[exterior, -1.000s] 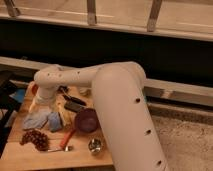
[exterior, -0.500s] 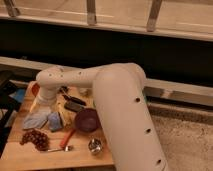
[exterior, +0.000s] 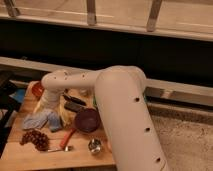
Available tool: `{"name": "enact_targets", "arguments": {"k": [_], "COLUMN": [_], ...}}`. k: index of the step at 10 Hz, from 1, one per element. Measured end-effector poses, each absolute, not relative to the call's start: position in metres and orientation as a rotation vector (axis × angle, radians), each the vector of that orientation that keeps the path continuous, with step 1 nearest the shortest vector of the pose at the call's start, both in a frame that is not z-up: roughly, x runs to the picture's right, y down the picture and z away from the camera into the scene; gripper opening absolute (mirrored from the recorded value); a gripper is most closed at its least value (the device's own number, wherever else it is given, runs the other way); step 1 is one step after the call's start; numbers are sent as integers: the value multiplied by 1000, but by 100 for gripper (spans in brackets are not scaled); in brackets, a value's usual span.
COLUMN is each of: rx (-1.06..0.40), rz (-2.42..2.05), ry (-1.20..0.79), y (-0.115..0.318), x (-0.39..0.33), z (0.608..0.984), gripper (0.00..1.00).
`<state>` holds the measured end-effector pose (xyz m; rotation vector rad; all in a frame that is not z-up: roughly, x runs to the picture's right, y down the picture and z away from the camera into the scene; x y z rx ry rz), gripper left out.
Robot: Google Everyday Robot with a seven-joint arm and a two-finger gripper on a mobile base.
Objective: Place sponge in table surface
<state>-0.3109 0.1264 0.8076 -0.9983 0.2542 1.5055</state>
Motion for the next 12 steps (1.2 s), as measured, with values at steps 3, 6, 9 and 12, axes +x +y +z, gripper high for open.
{"name": "enact_targets", "arguments": {"k": [3, 6, 9, 12], "rx": [-989, -1006, -983, -962], "rz": [1522, 1539, 1530, 1507], "ry": [283, 269, 250, 231], "y": [131, 132, 125, 116], "x": [-301, -299, -303, -310], "z": [810, 815, 807, 798], "gripper": [74, 74, 74, 74]}}
